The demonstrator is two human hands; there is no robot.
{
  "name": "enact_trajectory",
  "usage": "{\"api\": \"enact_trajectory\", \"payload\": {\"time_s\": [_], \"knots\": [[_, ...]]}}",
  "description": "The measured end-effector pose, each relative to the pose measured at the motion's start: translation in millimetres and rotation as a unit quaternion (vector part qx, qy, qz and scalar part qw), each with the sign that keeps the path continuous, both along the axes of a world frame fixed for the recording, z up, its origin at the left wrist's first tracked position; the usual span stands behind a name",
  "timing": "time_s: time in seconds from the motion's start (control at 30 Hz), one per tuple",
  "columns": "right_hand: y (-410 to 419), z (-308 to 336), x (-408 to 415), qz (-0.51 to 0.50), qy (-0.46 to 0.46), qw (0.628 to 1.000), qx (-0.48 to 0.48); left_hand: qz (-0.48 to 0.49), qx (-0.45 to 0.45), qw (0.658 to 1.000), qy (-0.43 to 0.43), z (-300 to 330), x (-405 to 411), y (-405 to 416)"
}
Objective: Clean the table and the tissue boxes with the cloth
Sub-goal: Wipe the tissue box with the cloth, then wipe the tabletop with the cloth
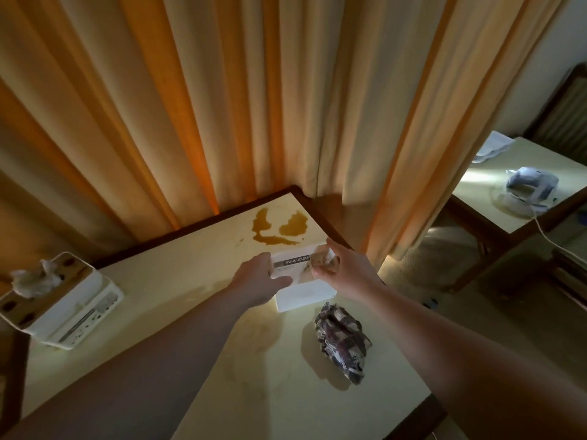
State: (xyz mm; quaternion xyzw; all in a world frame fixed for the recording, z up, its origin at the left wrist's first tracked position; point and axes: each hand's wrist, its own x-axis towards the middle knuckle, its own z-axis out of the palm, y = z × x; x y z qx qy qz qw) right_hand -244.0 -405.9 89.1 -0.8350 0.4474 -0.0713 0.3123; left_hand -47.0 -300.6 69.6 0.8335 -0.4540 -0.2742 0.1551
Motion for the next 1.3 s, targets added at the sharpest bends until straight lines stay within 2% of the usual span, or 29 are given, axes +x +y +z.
{"api": "enact_trajectory", "payload": {"time_s": [0.13, 0.2, 0.33, 0.4, 0.53, 0.67, 0.87, 1.0, 1.17, 1.3], "knots": [[8, 6, 16, 0.022, -0.013, 1.000, -0.017, 0.067, -0.042, 0.997, 0.004, -3, 12, 14], [12, 4, 33, 0.007, -0.054, 0.998, -0.017, 0.104, -0.069, 0.992, 0.004, -1, 25, 22], [22, -2, 85, 0.018, -0.117, 0.993, -0.016, 0.205, -0.109, 0.971, 0.060, 2, 65, 41], [26, -6, 117, 0.037, -0.121, 0.991, -0.032, 0.232, -0.107, 0.966, 0.046, -5, 92, 54], [34, -21, 174, 0.063, -0.116, 0.990, -0.048, 0.245, -0.114, 0.963, 0.014, -17, 134, 81], [38, -42, 212, 0.081, -0.108, 0.990, -0.031, 0.273, -0.159, 0.946, 0.066, -34, 162, 96], [34, -78, 234, 0.086, -0.100, 0.991, -0.018, 0.266, -0.188, 0.934, 0.148, -76, 187, 102], [36, -90, 232, 0.096, -0.072, 0.993, -0.003, 0.265, -0.168, 0.936, 0.162, -88, 183, 104], [38, -105, 221, 0.136, 0.021, 0.990, 0.038, 0.252, -0.115, 0.952, 0.127, -99, 172, 110], [37, -102, 217, 0.156, 0.033, 0.986, 0.055, 0.239, -0.101, 0.958, 0.123, -94, 164, 112]]}}
